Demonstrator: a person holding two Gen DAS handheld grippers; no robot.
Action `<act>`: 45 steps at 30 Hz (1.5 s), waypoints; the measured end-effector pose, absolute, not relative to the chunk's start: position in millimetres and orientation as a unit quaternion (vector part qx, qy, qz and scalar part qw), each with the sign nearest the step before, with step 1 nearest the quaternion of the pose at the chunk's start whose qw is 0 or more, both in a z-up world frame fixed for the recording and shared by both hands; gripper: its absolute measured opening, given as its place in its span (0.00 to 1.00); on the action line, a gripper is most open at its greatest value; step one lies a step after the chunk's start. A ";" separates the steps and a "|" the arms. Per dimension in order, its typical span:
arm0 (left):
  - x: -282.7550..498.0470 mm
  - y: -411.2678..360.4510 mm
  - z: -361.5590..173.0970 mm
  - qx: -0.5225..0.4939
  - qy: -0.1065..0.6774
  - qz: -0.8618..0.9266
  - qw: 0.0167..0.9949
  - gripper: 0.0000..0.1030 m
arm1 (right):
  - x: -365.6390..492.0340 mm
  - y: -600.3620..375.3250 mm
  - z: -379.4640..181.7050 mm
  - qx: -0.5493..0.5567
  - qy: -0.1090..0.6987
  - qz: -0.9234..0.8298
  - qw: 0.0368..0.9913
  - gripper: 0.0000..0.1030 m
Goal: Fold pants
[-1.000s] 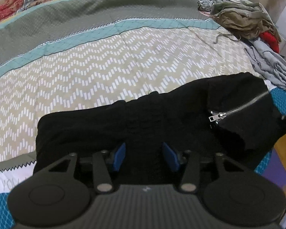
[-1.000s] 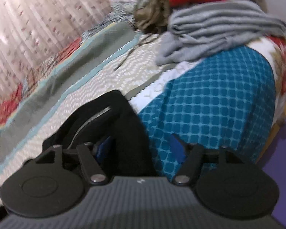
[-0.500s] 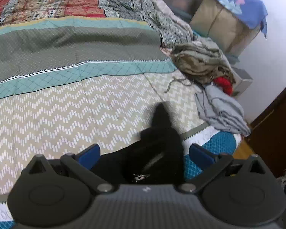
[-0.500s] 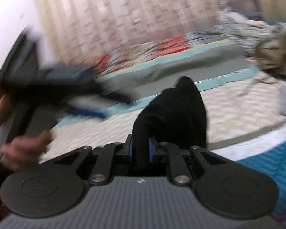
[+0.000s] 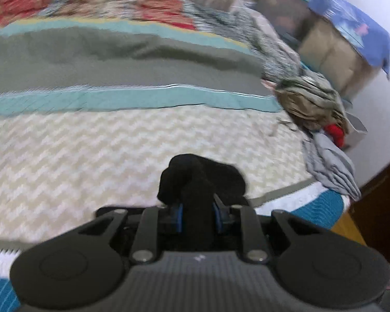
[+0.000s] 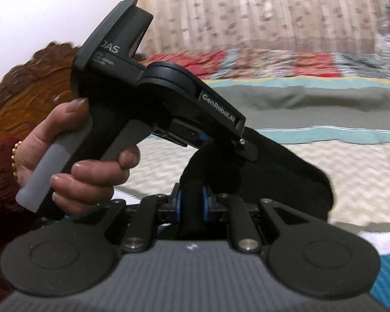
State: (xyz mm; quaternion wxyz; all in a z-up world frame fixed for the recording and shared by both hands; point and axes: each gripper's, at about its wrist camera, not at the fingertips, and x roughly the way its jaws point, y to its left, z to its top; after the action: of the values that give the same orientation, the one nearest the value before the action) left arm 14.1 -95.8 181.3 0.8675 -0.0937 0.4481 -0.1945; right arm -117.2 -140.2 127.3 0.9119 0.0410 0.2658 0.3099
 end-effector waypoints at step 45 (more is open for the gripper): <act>-30.3 -56.1 96.5 -0.060 0.474 -0.030 0.878 0.85 | -67.0 -243.9 78.4 0.149 0.351 0.165 0.910 0.75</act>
State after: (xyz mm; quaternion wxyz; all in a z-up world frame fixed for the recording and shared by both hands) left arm -30.3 -56.1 96.5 0.8782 -0.0603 0.4736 -0.0295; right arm -67.0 -243.9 78.4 0.9095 0.1492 0.3510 0.1654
